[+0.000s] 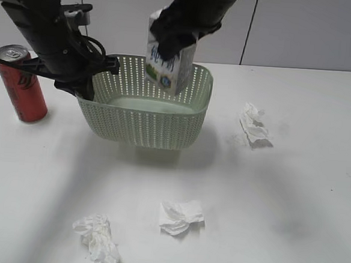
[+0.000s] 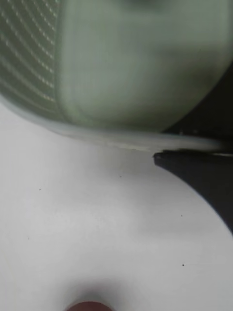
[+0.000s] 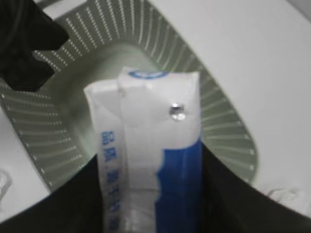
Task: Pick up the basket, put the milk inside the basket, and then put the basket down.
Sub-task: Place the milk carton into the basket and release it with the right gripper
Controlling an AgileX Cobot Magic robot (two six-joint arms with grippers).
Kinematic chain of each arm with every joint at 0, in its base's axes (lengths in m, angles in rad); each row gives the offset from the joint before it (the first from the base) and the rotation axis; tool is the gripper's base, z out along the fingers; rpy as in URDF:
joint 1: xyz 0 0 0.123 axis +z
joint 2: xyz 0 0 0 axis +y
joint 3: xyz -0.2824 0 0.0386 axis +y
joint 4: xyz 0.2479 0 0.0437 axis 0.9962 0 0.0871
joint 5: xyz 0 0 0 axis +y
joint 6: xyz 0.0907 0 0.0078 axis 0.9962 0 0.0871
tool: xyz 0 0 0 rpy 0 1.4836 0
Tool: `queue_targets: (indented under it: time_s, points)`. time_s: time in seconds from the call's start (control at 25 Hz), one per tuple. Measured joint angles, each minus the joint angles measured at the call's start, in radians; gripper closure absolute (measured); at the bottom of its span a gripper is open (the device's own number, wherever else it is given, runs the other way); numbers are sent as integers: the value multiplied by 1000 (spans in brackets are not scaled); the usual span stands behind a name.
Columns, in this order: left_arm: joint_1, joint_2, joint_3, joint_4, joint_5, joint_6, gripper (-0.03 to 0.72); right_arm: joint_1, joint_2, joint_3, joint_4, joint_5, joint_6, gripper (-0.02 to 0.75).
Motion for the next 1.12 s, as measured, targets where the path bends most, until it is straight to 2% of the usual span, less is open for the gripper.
queue_targets:
  time_s: [0.24, 0.52, 0.6, 0.8, 0.88, 1.12]
  points:
    - [0, 0, 0, 0, -8, 0, 685, 13, 159, 0, 0, -16, -1, 421]
    - [0, 0, 0, 2, -11, 0, 685, 12, 216, 0, 4, -39, -2, 401]
    - [0, 0, 0, 10, -8, 1, 683, 12, 217, -5, 12, -48, -2, 353]
    - [0, 0, 5, 21, 1, 5, 682, 12, 210, -18, 17, -47, -2, 179]
    - [0, 0, 5, 21, -1, 5, 682, 12, 191, -38, -7, -26, -2, 153]
    - [0, 0, 5, 21, -9, 5, 682, -12, 17, -65, -100, 79, -2, 143]
